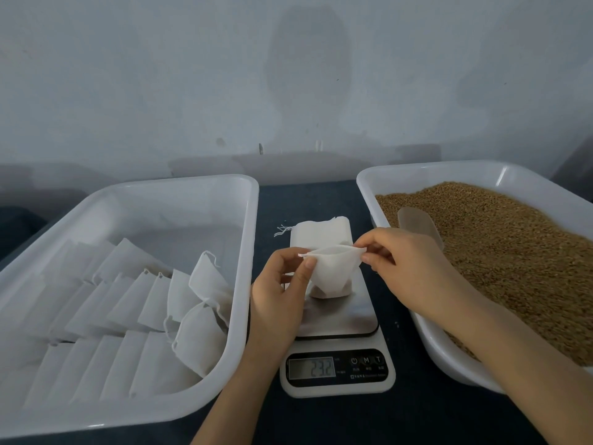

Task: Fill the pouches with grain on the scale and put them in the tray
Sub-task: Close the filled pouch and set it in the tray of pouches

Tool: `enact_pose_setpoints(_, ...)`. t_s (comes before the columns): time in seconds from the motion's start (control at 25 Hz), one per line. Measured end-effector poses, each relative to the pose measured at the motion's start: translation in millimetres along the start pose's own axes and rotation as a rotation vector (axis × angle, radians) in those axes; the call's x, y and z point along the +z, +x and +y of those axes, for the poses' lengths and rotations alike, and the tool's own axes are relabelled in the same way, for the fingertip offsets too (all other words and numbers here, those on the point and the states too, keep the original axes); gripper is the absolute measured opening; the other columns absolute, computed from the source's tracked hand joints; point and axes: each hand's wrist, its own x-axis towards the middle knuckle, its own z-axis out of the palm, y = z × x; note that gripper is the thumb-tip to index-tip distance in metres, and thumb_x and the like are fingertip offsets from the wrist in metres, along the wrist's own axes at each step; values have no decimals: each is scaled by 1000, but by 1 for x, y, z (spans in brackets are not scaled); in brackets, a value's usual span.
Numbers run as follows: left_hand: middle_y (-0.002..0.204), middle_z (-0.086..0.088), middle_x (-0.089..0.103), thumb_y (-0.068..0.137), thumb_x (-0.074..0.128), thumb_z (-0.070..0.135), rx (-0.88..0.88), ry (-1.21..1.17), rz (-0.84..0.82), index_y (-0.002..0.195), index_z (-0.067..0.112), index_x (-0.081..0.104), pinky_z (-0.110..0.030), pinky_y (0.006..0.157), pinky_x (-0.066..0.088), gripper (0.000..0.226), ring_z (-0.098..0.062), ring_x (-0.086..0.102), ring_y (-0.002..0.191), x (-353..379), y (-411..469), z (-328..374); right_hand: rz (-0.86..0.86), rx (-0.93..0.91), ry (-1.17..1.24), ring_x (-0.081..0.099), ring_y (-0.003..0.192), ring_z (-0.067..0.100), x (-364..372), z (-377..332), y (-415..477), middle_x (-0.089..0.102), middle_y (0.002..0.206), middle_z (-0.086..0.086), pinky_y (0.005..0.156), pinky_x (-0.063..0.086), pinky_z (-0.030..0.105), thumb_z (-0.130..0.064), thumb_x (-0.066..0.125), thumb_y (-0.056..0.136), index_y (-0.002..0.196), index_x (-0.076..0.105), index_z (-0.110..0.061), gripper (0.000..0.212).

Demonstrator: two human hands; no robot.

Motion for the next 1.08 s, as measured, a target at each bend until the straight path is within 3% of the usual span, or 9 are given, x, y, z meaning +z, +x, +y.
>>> enact_pose_setpoints(0.16, 91, 19, 68, 77, 54, 59, -4, 6, -32, 97, 38, 61, -12, 65, 48, 30, -2, 63, 86, 1, -3, 7, 9, -11, -4, 52, 75, -10, 0, 0, 0, 55, 82, -20, 71, 40, 7, -16, 63, 89, 105, 68, -20, 18)
enact_pose_setpoints(0.32, 86, 16, 67, 87, 63, 33, -28, 40, -22, 87, 33, 61, -6, 63, 43, 2, 5, 58, 80, 5, -4, 13, 0, -16, -9, 55, 77, -5, -1, 0, 0, 58, 83, -18, 68, 40, 7, -18, 63, 89, 101, 69, -21, 13)
enact_pose_setpoints(0.52, 95, 14, 62, 94, 56, 28, 15, 225, -12, 93, 28, 54, 0, 68, 39, 2, -1, 57, 85, 11, -11, 29, 13, -15, -7, 53, 71, -6, -2, -2, 0, 53, 72, -22, 64, 40, 8, -19, 62, 90, 91, 67, -20, 5)
enact_pose_setpoints(0.64, 102, 7, 59, 100, 44, 30, -43, 332, -76, 97, 27, 44, -9, 58, 42, 3, -7, 55, 87, 18, -12, 40, 14, 6, -3, 59, 70, 1, -3, -3, 0, 59, 71, -16, 67, 50, 20, -22, 59, 91, 92, 64, -22, 5)
enact_pose_setpoints(0.76, 96, 1, 57, 102, 38, 26, -117, 405, -82, 97, 22, 38, -12, 50, 38, 6, -11, 53, 79, 16, -10, 49, 6, 6, 20, 60, 70, 1, -5, -4, 0, 60, 70, -15, 67, 50, 20, -22, 59, 91, 91, 63, -22, 5)
enact_pose_setpoints(0.92, 89, 0, 55, 101, 38, 20, -144, 498, -126, 94, 19, 34, -18, 53, 39, 8, -9, 48, 71, 9, -12, 62, -16, -19, 24, 60, 68, 3, -5, -5, -2, 60, 68, -13, 68, 52, 28, -23, 58, 92, 90, 63, -19, 6)
enact_pose_setpoints(1.08, 107, -7, 57, 99, 46, 20, -188, 731, -309, 118, 17, 35, -31, 69, 46, 22, -18, 54, 86, 14, -9, 81, -35, -45, 46, 60, 68, -2, -7, -8, -4, 62, 68, -13, 62, 46, 11, -23, 56, 93, 88, 59, -26, 6)
